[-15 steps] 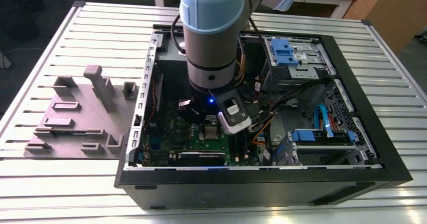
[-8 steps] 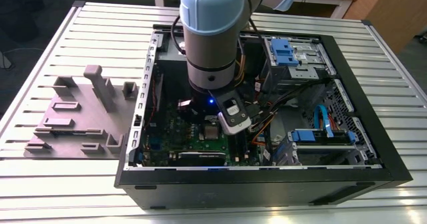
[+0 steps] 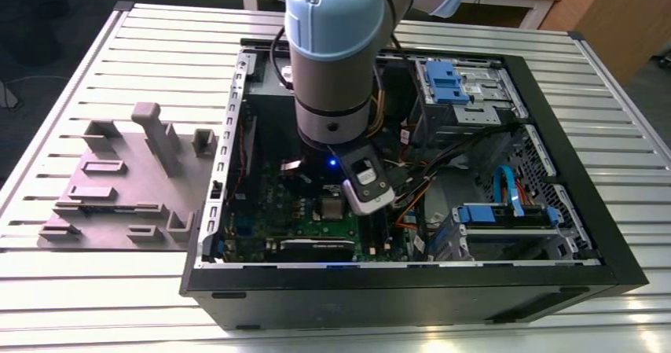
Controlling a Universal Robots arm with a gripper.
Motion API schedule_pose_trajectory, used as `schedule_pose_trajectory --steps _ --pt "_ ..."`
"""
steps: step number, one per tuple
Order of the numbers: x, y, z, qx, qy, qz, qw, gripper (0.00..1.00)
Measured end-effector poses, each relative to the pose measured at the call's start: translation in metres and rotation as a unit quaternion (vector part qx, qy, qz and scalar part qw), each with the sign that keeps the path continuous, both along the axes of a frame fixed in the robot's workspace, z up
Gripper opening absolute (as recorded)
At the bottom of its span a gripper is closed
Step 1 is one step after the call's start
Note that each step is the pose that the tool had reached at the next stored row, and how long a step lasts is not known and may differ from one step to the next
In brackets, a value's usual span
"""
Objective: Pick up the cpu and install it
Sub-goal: 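Place the cpu into insertion slot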
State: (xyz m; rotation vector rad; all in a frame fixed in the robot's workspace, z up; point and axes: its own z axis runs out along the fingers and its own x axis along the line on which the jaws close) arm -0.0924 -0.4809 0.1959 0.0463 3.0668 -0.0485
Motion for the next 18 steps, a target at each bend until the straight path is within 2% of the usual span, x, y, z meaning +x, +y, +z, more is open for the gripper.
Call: schedule_pose_trajectory --steps 18 --pt "0.0009 0.0 -0.0048 -0.0006 0.0003 0.0 1.0 0.47"
